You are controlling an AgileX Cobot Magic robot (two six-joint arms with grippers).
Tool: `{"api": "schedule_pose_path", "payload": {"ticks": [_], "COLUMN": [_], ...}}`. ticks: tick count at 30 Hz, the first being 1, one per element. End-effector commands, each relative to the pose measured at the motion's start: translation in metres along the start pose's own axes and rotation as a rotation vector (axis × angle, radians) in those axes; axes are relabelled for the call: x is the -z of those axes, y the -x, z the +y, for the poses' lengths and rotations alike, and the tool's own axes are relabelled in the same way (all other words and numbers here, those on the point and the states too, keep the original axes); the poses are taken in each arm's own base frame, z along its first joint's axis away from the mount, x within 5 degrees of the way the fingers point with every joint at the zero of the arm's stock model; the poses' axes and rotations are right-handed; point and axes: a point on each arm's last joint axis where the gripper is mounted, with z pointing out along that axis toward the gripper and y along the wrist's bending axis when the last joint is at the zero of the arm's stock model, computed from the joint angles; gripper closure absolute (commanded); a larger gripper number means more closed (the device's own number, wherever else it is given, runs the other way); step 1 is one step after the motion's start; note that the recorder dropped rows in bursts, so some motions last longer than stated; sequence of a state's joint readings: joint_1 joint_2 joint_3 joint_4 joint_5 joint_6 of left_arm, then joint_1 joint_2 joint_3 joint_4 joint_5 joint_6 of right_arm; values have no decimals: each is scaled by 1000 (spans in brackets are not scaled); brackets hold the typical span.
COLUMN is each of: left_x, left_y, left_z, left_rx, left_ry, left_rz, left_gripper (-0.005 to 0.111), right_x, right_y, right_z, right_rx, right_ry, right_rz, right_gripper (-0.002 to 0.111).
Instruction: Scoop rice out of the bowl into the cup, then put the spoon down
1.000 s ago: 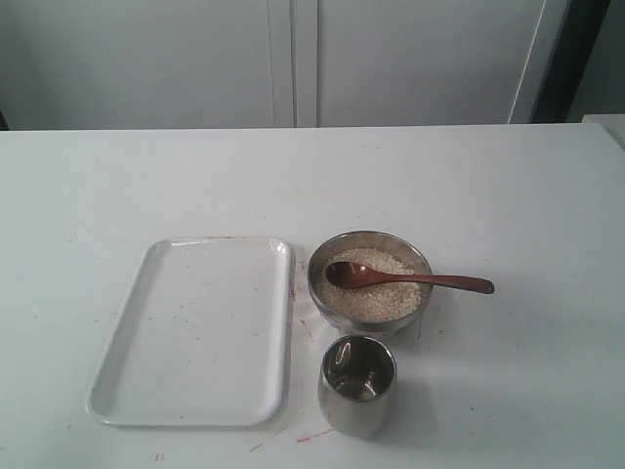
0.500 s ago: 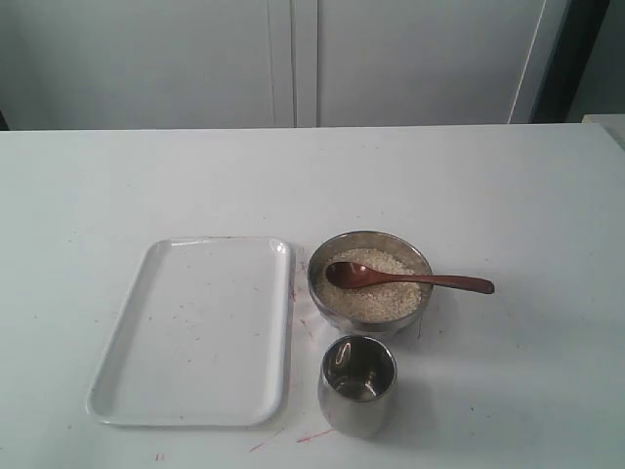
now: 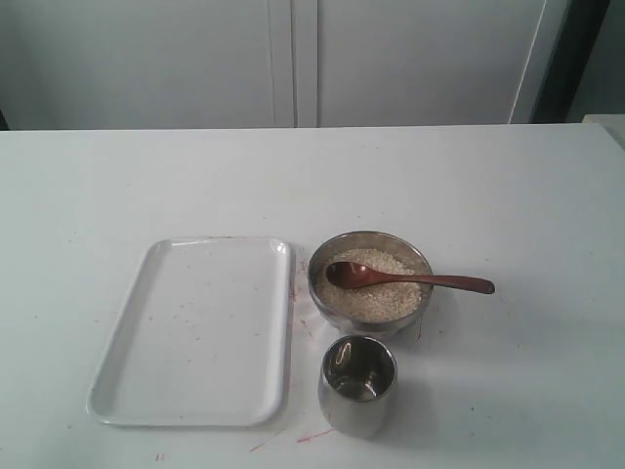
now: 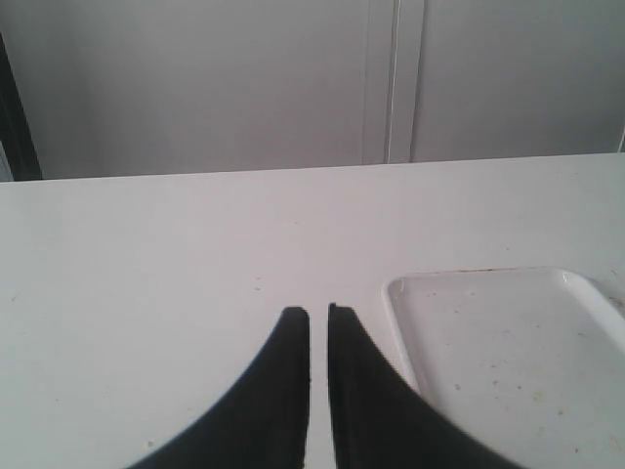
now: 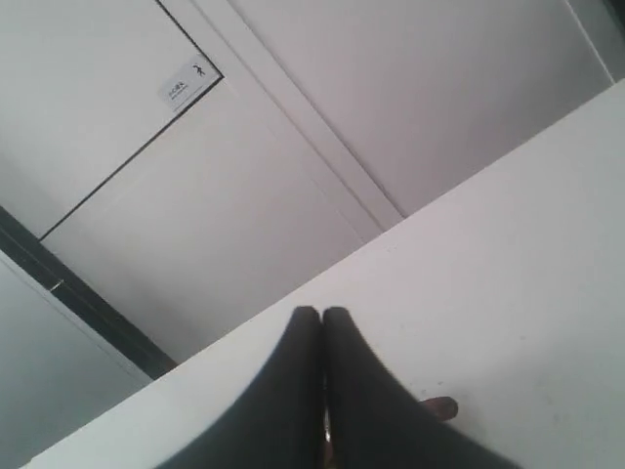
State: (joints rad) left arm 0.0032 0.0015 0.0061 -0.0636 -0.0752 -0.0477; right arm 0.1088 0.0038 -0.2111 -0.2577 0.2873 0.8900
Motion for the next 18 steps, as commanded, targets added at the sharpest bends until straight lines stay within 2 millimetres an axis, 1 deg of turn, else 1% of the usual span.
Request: {"api": "schedule_pose_path", "payload": {"ticks": [1,2,3,4,5,7,8,9,10,11,12,14,16,18], "left_x": [0,0,0,0,0,0,0,0,0,0,0,0,0,0], "left_y": [2,2,2,2,2,2,2,2,2,2,3,3,3,3], "left_z": [-1,-1,-1,-1,-1,-1,-1,-1,-1,-1,-1,-1,-1,-1], "left_rx": [6,6,6,6,6,6,6,6,6,6,6,6,6,6], "left_ry": [-7,-7,-7,-7,-7,-7,-7,-7,-7,-7,-7,-7,-7,-7], "left_rz": [-11,-11,-11,-11,-11,-11,-11,-11,-9,-9,-11,-11,-11,-11], "left_gripper": [92,92,92,92,92,92,92,92,92,92,92,92,92,92], "right_x": [14,10,1,-10,-30,-51,-67,-78,-91,-100,-116,-136,-149,-160], "right_y": [50,61,73,81,89,91,91,91,89,88,81,65,48,33], "right_z": [31,38,48,57,71,84,92,96,106,116,125,143,153,155], "right_rx": [196,257,363,451,586,739,828,871,839,865,920,999,1073,1108], "right_ry": [-73,-101,-140,-146,-144,-111,-91,-86,-60,-19,30,120,179,197], "right_rz": [113,174,277,349,485,628,740,806,861,877,911,976,1052,1103], "right_gripper": [108,108,108,108,108,108,108,108,108,108,108,108,108,108]}}
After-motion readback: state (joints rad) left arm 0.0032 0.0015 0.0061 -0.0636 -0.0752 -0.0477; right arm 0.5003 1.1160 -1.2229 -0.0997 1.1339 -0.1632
